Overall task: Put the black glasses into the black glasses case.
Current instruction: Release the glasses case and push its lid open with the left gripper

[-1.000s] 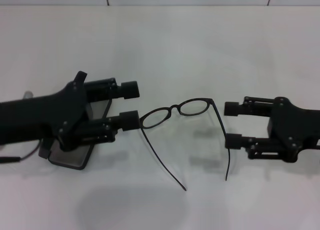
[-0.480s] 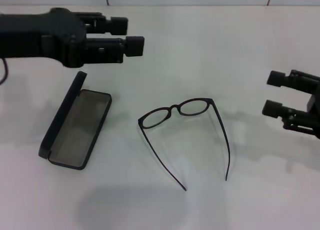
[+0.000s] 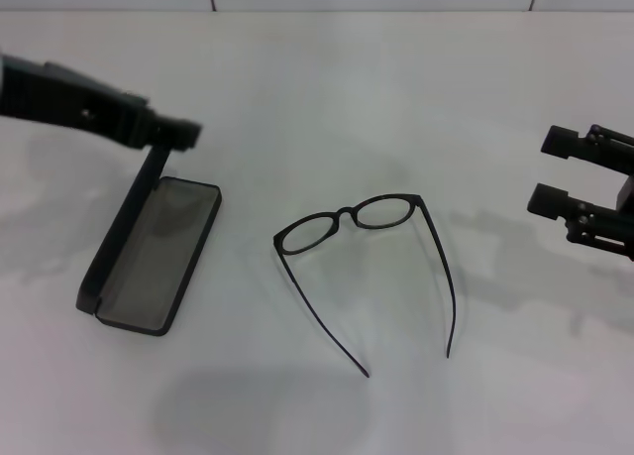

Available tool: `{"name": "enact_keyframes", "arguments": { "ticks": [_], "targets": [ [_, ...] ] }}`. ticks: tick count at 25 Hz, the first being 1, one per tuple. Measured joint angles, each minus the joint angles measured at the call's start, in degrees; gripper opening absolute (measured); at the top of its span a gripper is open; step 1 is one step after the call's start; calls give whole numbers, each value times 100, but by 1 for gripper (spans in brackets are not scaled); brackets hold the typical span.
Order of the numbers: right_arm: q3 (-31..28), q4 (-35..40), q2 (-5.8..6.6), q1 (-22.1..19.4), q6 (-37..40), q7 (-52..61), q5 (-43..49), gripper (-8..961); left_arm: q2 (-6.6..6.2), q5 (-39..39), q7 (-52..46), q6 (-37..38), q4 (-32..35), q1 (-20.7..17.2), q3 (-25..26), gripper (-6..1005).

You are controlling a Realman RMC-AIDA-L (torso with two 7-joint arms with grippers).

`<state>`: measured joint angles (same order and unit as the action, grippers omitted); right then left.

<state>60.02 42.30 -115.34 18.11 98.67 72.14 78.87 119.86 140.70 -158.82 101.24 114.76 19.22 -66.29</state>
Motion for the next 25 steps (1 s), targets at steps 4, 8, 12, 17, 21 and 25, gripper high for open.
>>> {"name": "enact_keyframes", "arguments": {
  "ticks": [4,8,12,17,21,25],
  "targets": [
    [1,-90,-5,37,-3,-53,-3,703,4,1405,-331,-137,-57,56,-813,654],
    [1,-120,-6,7,-12,-82,-11,703,5,1918,-495,-248,-428,180,-1204,653],
    [1,-224,-6,34,-15,-139,-21,703,6,1964,-547,-445,-1004,298,-1273,650],
    [1,-251,-6,1,-16,-199,-24,703,5,1887,-550,-750,-1511,345,-1276,643],
    [1,-380,-6,39,-16,-265,-35,703,1,1938,-553,-860,-1848,349,-1278,638],
    [1,-405,-6,48,-15,-292,-38,702,-3,1995,-552,-1006,-2256,410,-1267,633]
  ]
}}
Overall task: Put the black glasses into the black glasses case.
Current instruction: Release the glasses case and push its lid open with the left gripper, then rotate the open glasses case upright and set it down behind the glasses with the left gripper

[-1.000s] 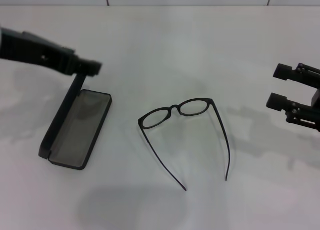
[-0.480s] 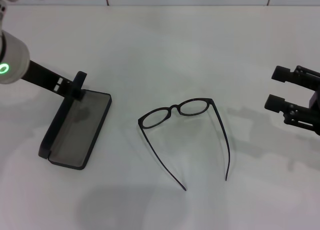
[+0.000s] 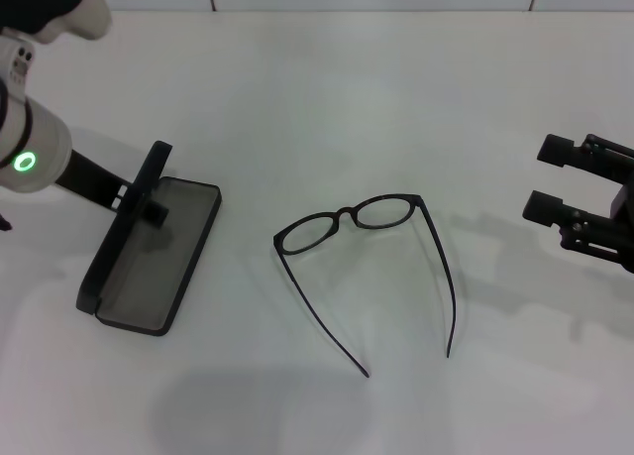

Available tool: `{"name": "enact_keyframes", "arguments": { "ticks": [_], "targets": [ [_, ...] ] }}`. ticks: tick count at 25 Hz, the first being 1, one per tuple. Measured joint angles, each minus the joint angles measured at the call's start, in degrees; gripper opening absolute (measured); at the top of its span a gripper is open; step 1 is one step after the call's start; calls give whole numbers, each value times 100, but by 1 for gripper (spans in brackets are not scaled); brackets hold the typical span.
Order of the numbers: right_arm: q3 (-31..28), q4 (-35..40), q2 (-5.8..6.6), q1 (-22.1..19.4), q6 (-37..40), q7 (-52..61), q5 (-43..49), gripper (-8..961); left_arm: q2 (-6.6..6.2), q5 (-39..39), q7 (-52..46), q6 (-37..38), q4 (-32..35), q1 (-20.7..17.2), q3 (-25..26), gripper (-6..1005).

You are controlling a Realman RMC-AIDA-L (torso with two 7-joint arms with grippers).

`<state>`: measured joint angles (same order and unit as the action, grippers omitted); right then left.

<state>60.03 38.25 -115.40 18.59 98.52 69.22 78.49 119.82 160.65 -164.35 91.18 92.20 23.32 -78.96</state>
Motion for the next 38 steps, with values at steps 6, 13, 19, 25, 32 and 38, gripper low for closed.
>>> {"name": "enact_keyframes", "arguments": {
  "ticks": [6,13,19,25,32,38],
  "targets": [
    [-1,-33,0,-6,0,0,-50,702,-3,36,31,-52,-153,40,-13,626],
    [-9,-38,0,-41,15,0,-66,702,-21,29,43,-50,-152,39,24,446],
    [-1,-49,0,-48,107,-53,-81,702,-19,30,107,-100,151,9,1,315],
    [18,-479,-40,2,543,-686,-194,702,-18,34,251,-212,422,132,-1,228],
    [64,-1159,-50,4,1081,-1216,-499,701,-8,11,1341,-792,616,484,-167,205],
    [140,-1399,-53,7,1341,-1283,-500,701,9,150,3320,-2205,378,501,-1172,220]
  ]
}}
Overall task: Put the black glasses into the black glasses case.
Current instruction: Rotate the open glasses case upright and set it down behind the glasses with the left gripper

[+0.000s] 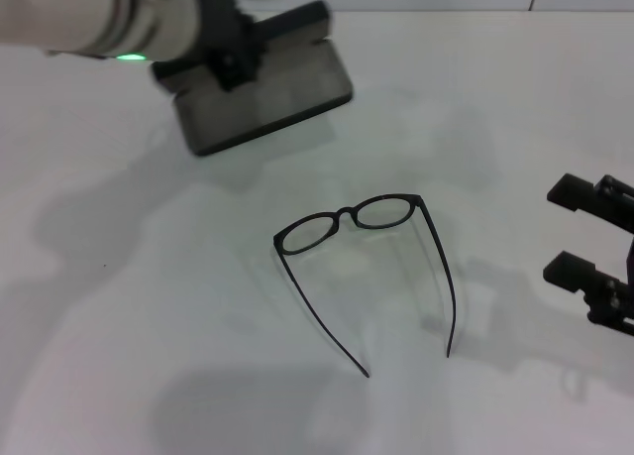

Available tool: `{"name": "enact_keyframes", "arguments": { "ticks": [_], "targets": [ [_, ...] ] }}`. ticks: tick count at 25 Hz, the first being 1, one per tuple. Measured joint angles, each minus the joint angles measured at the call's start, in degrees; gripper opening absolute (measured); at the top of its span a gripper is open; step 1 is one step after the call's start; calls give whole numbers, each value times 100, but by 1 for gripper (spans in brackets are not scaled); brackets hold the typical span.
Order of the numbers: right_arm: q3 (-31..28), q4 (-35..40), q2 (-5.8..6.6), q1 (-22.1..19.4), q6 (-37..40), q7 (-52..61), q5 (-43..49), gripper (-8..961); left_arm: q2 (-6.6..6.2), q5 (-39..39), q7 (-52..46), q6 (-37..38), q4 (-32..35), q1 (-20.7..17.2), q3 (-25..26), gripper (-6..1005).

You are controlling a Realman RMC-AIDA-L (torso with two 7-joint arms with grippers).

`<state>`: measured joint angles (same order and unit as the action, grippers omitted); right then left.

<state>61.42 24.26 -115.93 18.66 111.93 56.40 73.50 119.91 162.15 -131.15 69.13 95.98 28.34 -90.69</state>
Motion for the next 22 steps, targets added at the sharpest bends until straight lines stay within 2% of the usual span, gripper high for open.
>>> {"name": "enact_keyframes", "arguments": {
  "ticks": [4,12,17,22],
  "targets": [
    [77,-155,-15,1,74,1,-3,701,2,-30,723,-742,-547,107,-434,230],
    [147,-333,-17,21,75,-15,-24,700,0,-20,1020,-1100,-1592,436,-1100,250],
    [142,-363,-17,23,59,-3,-25,699,4,-27,1021,-1518,-1712,397,-1443,262],
    [123,-415,-17,51,52,-3,-24,698,19,-35,1044,-1611,-1792,452,-1628,274]
  ]
}}
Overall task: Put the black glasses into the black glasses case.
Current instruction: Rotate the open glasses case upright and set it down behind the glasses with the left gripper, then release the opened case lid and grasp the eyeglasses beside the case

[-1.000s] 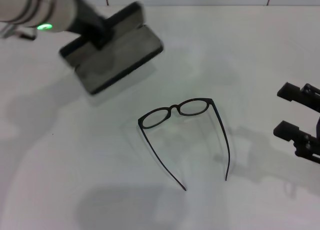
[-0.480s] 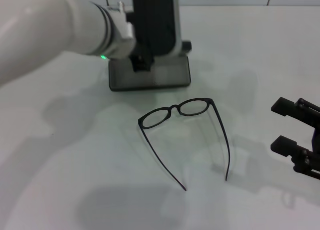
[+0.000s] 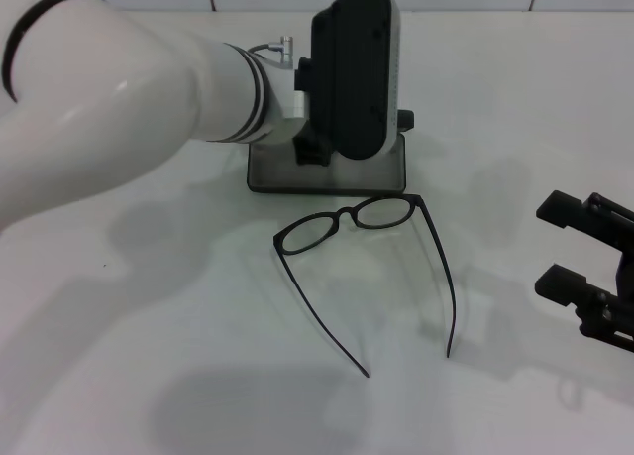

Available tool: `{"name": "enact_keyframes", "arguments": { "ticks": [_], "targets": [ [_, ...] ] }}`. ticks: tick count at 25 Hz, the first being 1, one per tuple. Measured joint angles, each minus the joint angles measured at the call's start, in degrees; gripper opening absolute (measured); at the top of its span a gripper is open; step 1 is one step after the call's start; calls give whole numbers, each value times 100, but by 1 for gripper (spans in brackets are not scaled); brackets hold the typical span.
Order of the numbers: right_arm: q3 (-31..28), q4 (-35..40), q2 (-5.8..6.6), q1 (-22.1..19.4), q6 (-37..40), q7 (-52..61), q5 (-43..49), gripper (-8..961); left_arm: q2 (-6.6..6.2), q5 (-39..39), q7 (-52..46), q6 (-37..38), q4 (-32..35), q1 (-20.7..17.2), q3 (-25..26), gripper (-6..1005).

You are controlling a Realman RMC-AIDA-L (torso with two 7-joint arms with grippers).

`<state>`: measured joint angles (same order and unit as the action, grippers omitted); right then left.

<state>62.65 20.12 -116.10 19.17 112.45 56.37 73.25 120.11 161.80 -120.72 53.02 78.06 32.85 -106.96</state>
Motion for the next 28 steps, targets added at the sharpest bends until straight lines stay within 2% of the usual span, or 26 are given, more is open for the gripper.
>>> {"name": "enact_keyframes", "arguments": {
  "ticks": [18,22,25,28],
  "targets": [
    [-8,-8,6,-37,-36,1,-4,695,14,-238,-25,-195,-192,16,-141,319],
    [-8,-14,18,-39,-90,0,-4,696,7,-304,-50,-142,-57,-4,-102,329],
    [2,7,51,-21,-293,3,30,694,0,-285,-193,-59,205,-99,-87,401],
    [34,176,120,85,-724,125,173,686,-7,-211,-481,35,755,-318,-29,473]
  ]
}}
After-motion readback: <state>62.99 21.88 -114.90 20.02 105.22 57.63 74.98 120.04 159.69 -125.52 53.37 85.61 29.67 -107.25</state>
